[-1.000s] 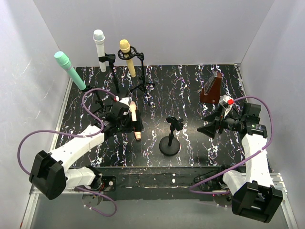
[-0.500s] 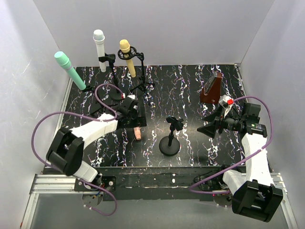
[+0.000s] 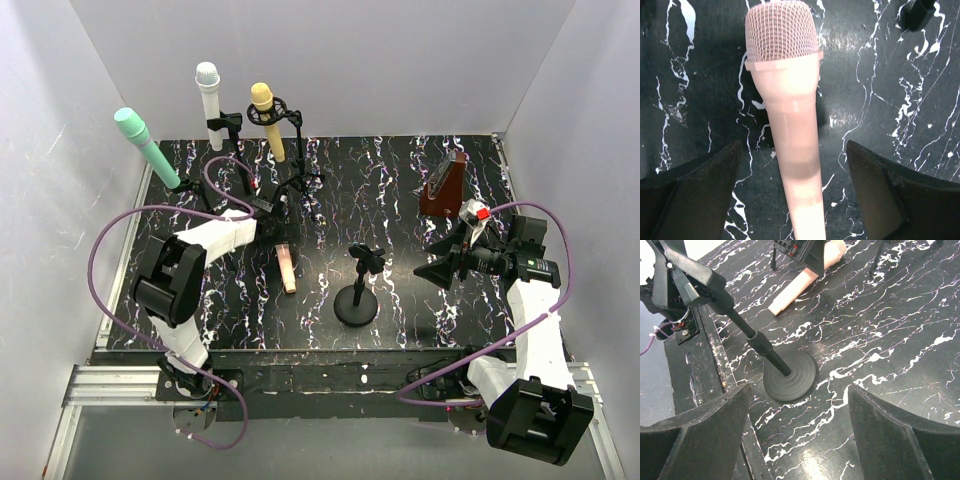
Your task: Attach the microphones to the stand
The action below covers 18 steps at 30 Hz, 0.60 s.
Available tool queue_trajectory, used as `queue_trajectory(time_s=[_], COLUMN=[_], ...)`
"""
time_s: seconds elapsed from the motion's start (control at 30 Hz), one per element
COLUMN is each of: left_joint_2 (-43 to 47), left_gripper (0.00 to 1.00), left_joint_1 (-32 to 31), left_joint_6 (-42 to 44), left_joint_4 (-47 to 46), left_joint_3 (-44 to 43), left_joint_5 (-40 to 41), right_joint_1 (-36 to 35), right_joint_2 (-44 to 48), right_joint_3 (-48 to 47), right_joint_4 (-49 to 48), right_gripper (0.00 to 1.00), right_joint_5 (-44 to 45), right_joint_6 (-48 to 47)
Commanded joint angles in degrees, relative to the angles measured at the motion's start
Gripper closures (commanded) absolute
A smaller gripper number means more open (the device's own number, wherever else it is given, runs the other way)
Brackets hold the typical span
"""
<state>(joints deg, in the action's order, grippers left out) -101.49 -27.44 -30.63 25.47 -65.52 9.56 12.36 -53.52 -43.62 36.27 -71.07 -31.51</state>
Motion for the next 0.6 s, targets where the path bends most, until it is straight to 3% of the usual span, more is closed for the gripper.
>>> queue_trajectory(time_s=[0.0,0.2,0.27,0.3,0.57], left_joint_2=[-0.46,3.66,4.90,4.99,3.67], left_gripper=[0.21,0.27,0.49,0.53,0.51], left_joint_1=[0.28,-1.21,-1.82,-2.00,-3.84], left_joint_6=[1.28,-1.44,-2.23,-3.02,-3.73], left_joint_4=[0.54,-1.13,-0.95,-0.60,-0.08], left_joint_3=[-2.08,5.83,7.42,7.77,8.03], left_joint_5=[-2.78,-2.01,-0.43,0.36,2.47], right_joint_1=[0.38,0.38,0.38,0.38,0.38], right_joint_2=[0.34,0.26,-0.10,-0.18,0.08], right_joint_3=[-0.07,0.02,0.02,-0.07,0.02], right_joint_4=[0.38,0.38,0.47,0.38,0.73], right_gripper=[0.15,0.15,0.15,0.15,0.15], right_joint_5=[-0.48,-0.39,-0.65,-0.82,-0.65], right_joint_6=[-0.84,-1.01,-1.10,-1.01,-1.36])
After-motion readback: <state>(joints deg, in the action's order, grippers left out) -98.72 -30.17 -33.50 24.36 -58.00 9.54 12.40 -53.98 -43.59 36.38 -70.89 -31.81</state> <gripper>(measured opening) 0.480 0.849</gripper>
